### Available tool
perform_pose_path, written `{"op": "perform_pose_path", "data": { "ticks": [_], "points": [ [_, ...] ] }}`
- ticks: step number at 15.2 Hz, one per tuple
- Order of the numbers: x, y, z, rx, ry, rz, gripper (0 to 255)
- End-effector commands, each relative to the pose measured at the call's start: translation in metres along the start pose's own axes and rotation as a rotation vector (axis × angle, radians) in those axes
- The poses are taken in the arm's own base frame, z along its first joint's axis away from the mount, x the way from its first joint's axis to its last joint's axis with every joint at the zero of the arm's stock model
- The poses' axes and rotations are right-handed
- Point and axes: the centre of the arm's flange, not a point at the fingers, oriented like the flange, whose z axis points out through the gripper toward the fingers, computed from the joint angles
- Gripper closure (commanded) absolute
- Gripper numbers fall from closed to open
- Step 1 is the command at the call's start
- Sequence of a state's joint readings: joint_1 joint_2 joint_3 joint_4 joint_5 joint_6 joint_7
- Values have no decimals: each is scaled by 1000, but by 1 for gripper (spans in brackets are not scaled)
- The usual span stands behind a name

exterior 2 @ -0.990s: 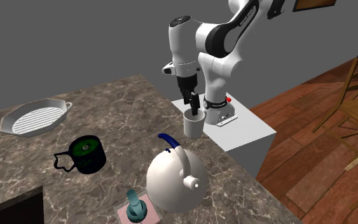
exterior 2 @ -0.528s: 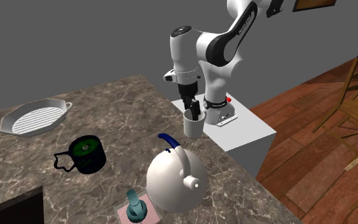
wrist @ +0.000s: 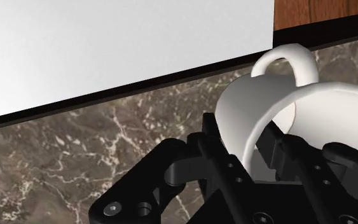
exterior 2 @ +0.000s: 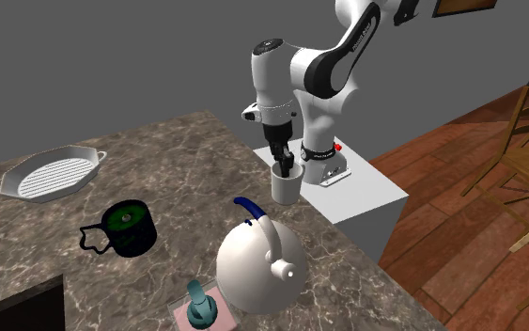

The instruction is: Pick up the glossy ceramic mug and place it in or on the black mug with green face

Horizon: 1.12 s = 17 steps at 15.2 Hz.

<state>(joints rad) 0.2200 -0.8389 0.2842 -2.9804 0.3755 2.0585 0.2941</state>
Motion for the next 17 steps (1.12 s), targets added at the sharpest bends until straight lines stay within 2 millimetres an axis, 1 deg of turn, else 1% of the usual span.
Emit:
{"op": "perform_pose_path", "data": {
  "ticks": [1,8,17],
  "points": [
    [0,0,0,0,0,0,255],
    [0,0,0,0,0,0,255],
    [-6,-3,-47,0,0,0,255]
  ]
}}
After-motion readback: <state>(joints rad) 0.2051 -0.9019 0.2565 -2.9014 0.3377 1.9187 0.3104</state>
